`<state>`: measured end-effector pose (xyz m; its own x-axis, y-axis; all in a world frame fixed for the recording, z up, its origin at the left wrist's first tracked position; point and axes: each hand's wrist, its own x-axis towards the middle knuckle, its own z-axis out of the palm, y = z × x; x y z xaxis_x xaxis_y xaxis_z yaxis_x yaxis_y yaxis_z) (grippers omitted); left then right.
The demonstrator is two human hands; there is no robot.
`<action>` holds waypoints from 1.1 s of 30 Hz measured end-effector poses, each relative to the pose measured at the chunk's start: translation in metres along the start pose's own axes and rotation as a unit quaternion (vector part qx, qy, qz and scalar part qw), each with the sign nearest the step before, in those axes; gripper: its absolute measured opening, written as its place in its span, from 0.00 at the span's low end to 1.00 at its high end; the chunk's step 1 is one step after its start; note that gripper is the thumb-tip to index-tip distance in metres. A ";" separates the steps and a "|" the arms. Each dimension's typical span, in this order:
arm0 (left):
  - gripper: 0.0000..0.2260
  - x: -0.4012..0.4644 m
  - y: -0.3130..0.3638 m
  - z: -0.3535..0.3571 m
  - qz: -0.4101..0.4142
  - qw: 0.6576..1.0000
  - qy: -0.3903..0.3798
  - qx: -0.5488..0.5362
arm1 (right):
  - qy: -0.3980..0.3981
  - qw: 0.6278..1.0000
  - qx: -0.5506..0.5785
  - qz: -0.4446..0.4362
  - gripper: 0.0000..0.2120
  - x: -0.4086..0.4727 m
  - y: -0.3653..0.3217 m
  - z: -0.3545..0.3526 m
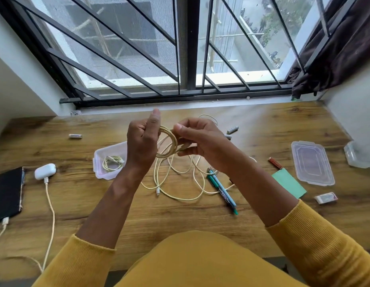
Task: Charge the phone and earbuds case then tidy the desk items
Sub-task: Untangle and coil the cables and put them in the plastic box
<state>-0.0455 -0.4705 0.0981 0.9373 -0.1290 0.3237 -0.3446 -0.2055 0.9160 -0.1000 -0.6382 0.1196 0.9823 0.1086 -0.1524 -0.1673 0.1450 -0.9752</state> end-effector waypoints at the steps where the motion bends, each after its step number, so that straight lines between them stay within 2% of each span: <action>1: 0.32 -0.001 -0.001 -0.001 -0.002 1.000 -0.016 0.000 | 0.013 0.999 -0.030 -0.013 0.07 0.001 -0.001 -0.002; 7: 0.30 -0.004 -0.004 0.001 0.023 0.991 -0.101 0.079 | 0.070 0.988 -0.119 -0.071 0.08 0.005 -0.013 -0.010; 12: 0.34 -0.006 -0.007 0.004 0.043 0.972 -0.108 0.203 | 0.136 0.974 -0.170 -0.059 0.13 0.004 -0.023 -0.002; 17: 0.35 -0.008 -0.009 0.011 0.057 0.966 -0.074 0.242 | 0.178 0.959 -0.211 -0.069 0.15 0.005 -0.026 0.006; 22: 0.29 -0.008 -0.004 0.016 0.029 0.965 0.023 0.261 | 0.179 0.963 -0.184 -0.080 0.13 -0.002 -0.022 0.021; 26: 0.29 -0.001 -0.006 0.015 -0.039 0.972 0.084 0.217 | 0.141 0.974 -0.167 -0.063 0.05 -0.003 -0.011 0.029; 30: 0.30 0.005 -0.007 0.015 -0.084 0.984 0.106 0.113 | 0.147 0.974 -0.162 -0.053 0.08 -0.002 -0.003 0.035; 33: 0.31 0.009 -0.002 0.014 -0.104 0.990 0.090 0.036 | 0.169 0.966 -0.180 -0.077 0.07 -0.007 0.001 0.040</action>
<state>-0.0371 -0.4847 0.0957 0.9803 0.0962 0.1725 -0.1398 -0.2790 0.9501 -0.1102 -0.5993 0.1261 0.9748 -0.2227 0.0146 -0.0365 -0.2238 -0.9740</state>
